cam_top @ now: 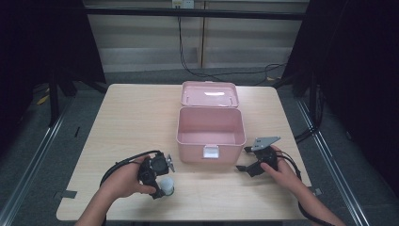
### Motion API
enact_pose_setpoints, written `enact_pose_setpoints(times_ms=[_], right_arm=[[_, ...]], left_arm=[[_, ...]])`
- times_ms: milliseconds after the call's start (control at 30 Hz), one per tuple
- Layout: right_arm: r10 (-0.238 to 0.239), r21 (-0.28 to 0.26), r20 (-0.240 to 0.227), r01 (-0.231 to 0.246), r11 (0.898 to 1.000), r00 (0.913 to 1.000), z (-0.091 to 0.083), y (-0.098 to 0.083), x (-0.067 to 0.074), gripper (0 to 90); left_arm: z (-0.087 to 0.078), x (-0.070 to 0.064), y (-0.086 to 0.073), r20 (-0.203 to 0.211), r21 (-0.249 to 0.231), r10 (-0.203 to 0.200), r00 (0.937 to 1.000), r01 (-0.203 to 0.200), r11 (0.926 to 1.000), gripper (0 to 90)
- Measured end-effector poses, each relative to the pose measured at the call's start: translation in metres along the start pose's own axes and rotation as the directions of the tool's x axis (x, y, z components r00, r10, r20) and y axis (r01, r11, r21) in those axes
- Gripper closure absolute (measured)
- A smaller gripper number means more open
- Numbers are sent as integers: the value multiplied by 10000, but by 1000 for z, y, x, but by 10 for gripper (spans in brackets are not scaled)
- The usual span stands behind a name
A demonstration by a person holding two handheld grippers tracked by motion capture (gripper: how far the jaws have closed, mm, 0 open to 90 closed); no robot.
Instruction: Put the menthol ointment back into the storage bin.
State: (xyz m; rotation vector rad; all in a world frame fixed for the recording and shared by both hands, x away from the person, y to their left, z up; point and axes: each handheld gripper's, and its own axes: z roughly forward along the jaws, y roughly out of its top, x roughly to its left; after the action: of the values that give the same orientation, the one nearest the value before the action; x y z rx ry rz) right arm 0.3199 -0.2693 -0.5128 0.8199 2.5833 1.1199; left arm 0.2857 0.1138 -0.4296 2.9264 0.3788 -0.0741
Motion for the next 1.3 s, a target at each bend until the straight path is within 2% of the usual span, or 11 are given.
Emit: enact_pose_setpoints(times_ms=[67,300,400,433,533,867,1167,1300], right_arm=[[-3,-1,1,3,10000,10000,0,0,0,123],[-3,0,-1,3,10000,10000,0,0,0,123],[-3,-2,0,3,10000,10000,0,0,0,123],[2,-2,0,-2,10000,10000,0,0,0,123],[2,0,-1,-2,10000,10000,0,0,0,123],[-2,-2,-2,2,10000,10000,0,0,0,123],[4,-4,-2,-4,10000,10000,0,0,0,123],[-5,-4,-3,5,10000,10000,0,0,0,123]], left_arm=[[0,0,3,108,42,50,9999,-50,10000,296],[4,1,14,466,284,-167,9988,154,9995,367],[4,1,17,483,258,-365,9982,353,9990,397],[4,1,18,561,292,-443,9974,427,9987,440],[5,1,20,561,342,-379,9977,360,9988,478],[3,3,24,668,607,-937,9934,897,9941,502],[-16,8,26,792,765,-1232,9892,1172,9902,503],[-32,14,30,862,941,-1427,9860,1345,9864,503]])
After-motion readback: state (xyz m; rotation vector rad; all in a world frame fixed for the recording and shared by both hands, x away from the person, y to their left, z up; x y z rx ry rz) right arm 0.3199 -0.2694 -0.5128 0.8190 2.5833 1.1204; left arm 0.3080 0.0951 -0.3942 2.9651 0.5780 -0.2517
